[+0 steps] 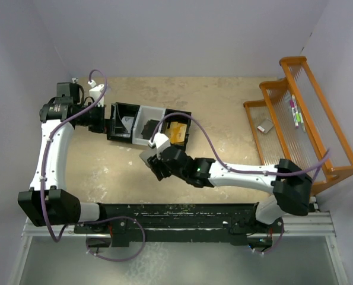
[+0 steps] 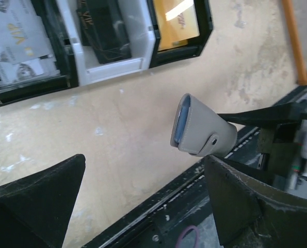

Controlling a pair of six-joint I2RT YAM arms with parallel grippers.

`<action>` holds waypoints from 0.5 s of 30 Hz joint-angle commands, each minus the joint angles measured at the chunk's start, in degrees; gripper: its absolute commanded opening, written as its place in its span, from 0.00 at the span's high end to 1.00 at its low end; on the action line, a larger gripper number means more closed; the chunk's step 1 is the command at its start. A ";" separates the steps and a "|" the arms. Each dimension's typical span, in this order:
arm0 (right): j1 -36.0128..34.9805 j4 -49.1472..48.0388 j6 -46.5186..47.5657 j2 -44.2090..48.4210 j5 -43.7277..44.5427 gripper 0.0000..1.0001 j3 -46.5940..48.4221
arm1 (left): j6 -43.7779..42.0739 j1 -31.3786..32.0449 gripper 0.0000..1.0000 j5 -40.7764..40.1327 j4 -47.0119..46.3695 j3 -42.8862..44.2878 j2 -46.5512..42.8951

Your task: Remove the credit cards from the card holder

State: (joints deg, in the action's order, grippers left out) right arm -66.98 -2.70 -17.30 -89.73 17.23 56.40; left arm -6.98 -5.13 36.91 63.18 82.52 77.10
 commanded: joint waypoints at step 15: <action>0.36 -10.42 4.29 6.52 4.25 0.40 16.72 | 8.48 0.03 0.03 31.70 1.67 1.93 -3.16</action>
State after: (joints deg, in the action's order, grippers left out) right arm -66.70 -7.75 -14.50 -83.99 20.58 68.58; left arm -0.23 -5.13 61.54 64.95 81.14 75.24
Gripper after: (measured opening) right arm 0.612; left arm 0.962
